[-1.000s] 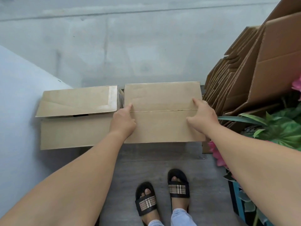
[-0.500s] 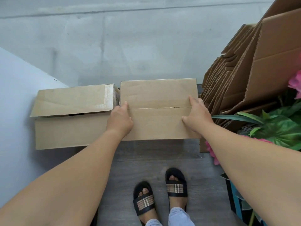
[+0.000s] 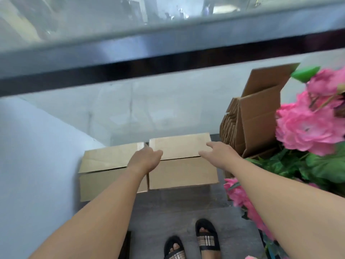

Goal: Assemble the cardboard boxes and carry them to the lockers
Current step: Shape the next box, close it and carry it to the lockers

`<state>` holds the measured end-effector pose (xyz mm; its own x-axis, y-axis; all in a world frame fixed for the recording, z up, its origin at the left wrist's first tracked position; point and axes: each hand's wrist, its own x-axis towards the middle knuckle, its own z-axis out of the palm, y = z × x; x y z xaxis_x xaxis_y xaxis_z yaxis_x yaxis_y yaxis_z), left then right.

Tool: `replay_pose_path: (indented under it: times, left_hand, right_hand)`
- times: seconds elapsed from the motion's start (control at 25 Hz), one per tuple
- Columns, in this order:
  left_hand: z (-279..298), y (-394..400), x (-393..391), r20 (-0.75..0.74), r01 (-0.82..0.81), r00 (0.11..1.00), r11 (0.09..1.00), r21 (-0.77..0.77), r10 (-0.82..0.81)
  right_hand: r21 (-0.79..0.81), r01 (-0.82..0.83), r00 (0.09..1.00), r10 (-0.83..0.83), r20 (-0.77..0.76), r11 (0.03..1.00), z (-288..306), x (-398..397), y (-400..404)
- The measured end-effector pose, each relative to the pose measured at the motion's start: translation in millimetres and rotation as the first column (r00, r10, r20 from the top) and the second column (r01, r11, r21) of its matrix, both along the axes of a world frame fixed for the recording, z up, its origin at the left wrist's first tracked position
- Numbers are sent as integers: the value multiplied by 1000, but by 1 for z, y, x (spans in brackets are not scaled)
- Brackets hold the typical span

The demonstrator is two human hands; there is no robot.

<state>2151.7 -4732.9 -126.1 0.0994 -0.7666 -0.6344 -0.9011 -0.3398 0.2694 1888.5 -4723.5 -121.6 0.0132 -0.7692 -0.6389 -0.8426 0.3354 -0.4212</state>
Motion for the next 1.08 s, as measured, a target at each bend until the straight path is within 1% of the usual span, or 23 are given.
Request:
replay_pose_path:
  times: [0.16,0.32,0.44,0.52,0.64,0.8,0.92,1.08]
  left_hand:
    - [102,2,-23,-78,3,997,997,-71,-8]
    - [172,9,-57,-85,192,976,976,-105,-201]
    - [214,15,-90,-73,354,928,927,-128,-364]
    - [241,22,-114,-67,469,872,866,-175,-485]
    - [278,41,-148,-40,619,766,754,-222,-641]
    - [308,72,-193,-38,758,615,605,-244,-787]
    - [320,107,-237,-38,832,501,493,-256,-865]
    - [335,167,-308,-12,919,324,317,-236,-946]
  right_hand:
    - [-23,22,1000,-21,23,999,103,-17,19]
    - [-103,151,988,-146,49,983,190,-43,54]
    - [-149,264,965,-260,41,953,238,-62,89]
    - [-180,354,935,-350,56,918,263,-73,115]
    - [-209,521,852,-518,74,828,292,-84,164]
    - [-237,641,759,-648,54,730,314,-100,231]
    - [-269,747,643,-764,59,608,322,-120,292]
    - [-267,857,475,-877,76,441,330,-147,382]
